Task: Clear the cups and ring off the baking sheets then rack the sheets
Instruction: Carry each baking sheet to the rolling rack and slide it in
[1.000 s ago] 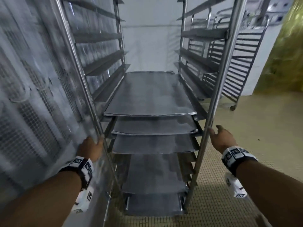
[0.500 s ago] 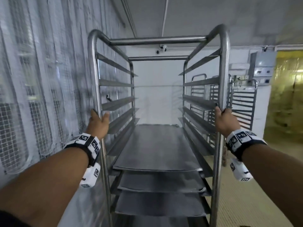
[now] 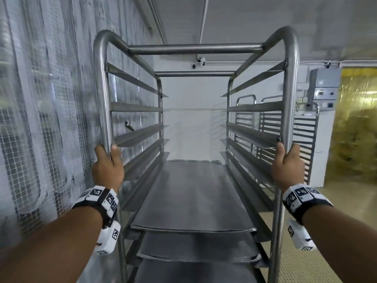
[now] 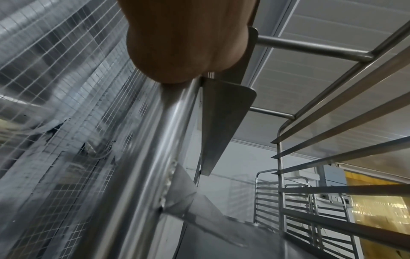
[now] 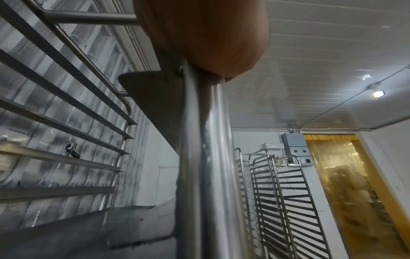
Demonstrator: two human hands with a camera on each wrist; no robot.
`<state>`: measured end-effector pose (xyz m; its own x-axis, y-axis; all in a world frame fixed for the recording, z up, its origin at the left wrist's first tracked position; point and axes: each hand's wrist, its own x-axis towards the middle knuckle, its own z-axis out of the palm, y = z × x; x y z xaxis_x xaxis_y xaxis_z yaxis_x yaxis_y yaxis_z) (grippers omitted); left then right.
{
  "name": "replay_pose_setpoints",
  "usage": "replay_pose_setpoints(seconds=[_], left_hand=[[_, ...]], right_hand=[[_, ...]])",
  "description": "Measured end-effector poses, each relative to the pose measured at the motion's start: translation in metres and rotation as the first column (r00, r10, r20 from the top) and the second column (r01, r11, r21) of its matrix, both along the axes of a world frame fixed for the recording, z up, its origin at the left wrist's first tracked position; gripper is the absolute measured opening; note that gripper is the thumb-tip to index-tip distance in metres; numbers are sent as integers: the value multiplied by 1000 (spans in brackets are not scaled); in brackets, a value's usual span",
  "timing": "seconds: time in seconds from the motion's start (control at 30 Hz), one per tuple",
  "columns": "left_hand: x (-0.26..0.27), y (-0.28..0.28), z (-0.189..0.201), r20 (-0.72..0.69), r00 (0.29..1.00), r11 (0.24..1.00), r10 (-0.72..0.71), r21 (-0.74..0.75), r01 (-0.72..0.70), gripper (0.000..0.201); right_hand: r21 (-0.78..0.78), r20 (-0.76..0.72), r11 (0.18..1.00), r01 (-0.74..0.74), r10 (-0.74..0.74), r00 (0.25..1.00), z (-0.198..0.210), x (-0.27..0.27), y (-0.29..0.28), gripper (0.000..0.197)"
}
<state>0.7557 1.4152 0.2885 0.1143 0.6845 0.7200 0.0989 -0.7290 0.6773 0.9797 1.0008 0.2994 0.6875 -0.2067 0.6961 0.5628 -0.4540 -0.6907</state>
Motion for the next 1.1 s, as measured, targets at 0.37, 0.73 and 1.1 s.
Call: replay_pose_setpoints(seconds=[0.37, 0.73, 1.1], left_hand=[[49, 21, -2, 39, 999, 999, 8, 32, -9, 47], [140, 74, -15, 87, 995, 994, 42, 99, -50, 49], [263, 134, -15, 60, 998, 1000, -21, -19, 22, 43]], right_hand=[[21, -11, 1000, 21, -20, 1000, -2, 55, 23, 54], [26, 8, 999, 28, -28, 1000, -5, 142, 70, 54], [25, -5, 994, 102, -102, 995, -32, 261, 144, 55]])
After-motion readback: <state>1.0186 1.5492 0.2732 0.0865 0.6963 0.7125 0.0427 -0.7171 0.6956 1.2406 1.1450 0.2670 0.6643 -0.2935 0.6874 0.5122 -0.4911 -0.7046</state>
